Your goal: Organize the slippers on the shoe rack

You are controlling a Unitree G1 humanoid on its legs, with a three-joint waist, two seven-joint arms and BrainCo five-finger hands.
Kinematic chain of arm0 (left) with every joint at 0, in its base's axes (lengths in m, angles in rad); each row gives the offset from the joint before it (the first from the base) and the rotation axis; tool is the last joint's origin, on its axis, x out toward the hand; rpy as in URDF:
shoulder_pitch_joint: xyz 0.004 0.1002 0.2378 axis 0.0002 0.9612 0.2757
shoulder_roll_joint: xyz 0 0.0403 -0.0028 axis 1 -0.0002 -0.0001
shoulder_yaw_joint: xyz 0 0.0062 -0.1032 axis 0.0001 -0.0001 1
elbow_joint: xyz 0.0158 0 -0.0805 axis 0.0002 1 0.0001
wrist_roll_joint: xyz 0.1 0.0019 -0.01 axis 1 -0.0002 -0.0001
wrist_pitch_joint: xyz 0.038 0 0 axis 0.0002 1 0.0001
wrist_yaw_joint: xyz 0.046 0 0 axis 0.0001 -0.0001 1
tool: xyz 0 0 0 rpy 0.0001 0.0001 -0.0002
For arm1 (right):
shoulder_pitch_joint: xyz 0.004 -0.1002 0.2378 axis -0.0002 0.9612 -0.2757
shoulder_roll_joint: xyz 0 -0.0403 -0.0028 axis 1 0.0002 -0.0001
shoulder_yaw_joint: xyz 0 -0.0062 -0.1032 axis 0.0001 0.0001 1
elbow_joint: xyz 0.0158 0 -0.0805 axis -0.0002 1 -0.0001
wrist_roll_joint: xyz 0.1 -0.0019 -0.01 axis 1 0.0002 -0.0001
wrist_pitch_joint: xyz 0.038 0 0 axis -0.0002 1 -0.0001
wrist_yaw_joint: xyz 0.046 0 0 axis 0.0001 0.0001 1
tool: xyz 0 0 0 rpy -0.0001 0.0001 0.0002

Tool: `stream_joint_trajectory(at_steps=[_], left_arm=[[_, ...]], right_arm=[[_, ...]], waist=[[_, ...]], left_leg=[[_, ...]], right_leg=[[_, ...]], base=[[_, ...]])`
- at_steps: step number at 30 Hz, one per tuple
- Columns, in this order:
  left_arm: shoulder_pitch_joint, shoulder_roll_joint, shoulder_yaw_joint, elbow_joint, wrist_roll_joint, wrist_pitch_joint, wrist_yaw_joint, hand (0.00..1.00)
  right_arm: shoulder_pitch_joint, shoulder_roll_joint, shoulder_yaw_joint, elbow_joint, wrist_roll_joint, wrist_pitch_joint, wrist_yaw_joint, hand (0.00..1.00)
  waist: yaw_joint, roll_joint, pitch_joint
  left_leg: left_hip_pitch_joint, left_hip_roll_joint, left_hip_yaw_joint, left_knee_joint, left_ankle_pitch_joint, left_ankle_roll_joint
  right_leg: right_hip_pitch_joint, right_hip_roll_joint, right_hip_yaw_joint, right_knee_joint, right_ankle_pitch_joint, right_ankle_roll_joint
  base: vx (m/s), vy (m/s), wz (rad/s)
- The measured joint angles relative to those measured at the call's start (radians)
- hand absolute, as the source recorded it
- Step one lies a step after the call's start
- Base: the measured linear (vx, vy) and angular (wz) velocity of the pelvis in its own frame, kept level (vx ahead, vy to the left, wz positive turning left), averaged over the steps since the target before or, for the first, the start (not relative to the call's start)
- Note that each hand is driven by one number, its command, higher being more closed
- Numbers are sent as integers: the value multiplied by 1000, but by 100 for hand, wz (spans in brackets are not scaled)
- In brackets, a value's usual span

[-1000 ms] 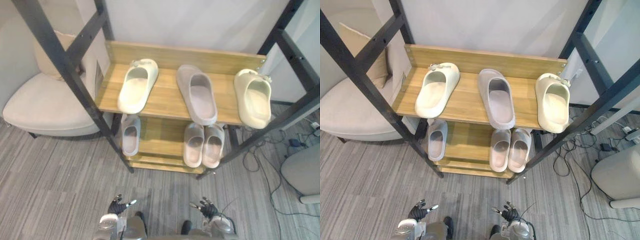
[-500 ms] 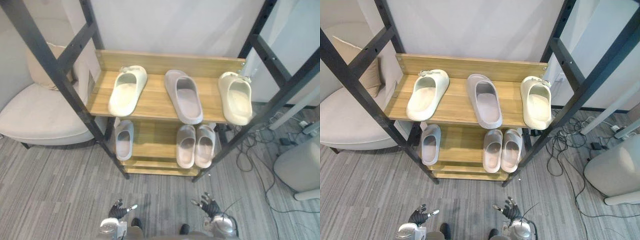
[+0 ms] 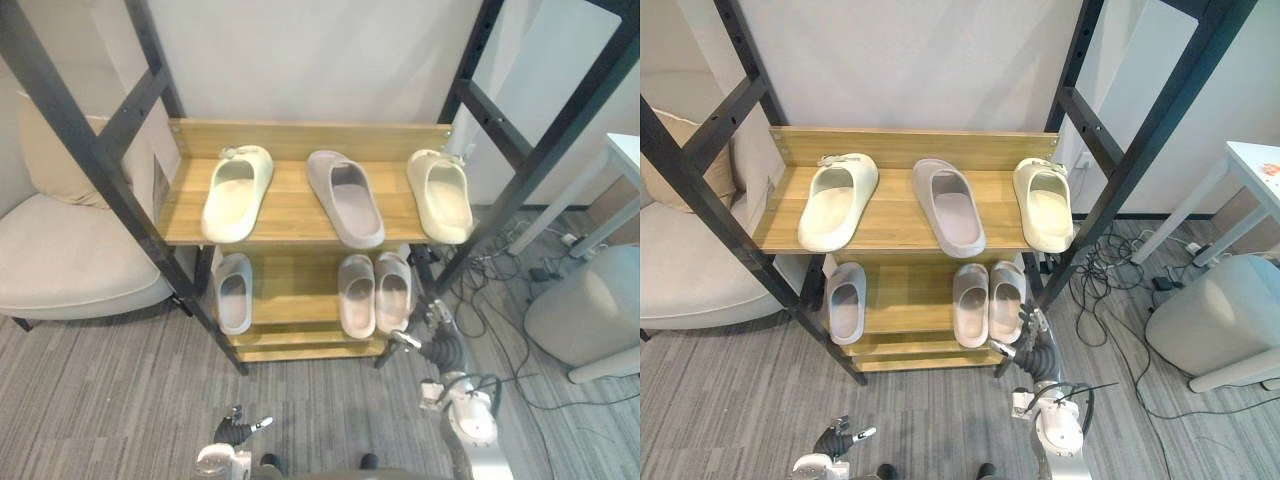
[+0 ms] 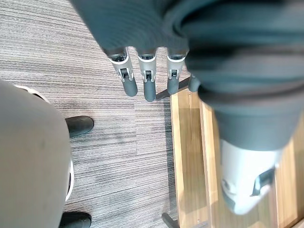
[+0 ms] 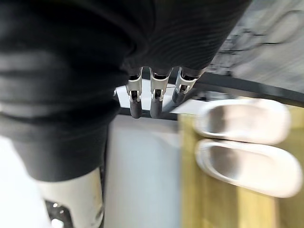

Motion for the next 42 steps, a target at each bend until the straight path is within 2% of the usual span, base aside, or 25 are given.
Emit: stream_joint_trajectory(at_steps=[6,12,17,23,26,32,42], left_arm=[[5,-1,-2,1,19,-5,-7,0],[10,-5,0,0,19,-20,-8,0],[20,-7,1,-22,19,-20,-21,0],[23,-7,1,-29,19,-20,-26,0],[23,-5,-8,-31,19,-20,-29,0],[22,-2,-21,-57,19,-22,-28,0],[19,15,-21,-82,16,-25,-28,0]], right_arm=[[-86,-27,7,-102,-39,-20,-8,0],[-201,-71,4,-169,-68,-34,-57,0],[-292,-99,-72,-204,-70,-39,-101,0],[-410,-180,-114,-178,-70,-37,-123,0],[-537,-244,-113,-63,-70,-29,-141,0],[-710,-314,-102,158,-68,-5,-148,0],[-923,-353,-11,431,-68,36,-134,0]], waist=[[1,0,-6],[6,4,-8],[6,6,-9],[6,7,-9],[9,6,-9],[32,-3,-4],[41,-32,21]], left_leg=[[7,-2,-14,0,0,1],[8,-4,-38,0,-1,2],[-8,-7,-71,-8,2,7],[-13,-13,-82,-20,5,11],[-27,-19,-92,-19,9,17],[-45,-20,-114,-18,13,21],[-75,-23,-135,-19,18,25]], right_leg=[[9,0,-3,0,2,1],[14,-1,-12,1,1,1],[12,-5,-42,3,-3,6],[9,-9,-55,3,-7,10],[1,-12,-61,3,-7,10],[-5,-12,-85,3,-7,10],[-23,-14,-108,4,-5,8]], base=[[-4,-3,1],[-2,-6,4],[13,-16,17],[22,-5,6],[13,0,8],[2,-10,11],[4,-4,5]])
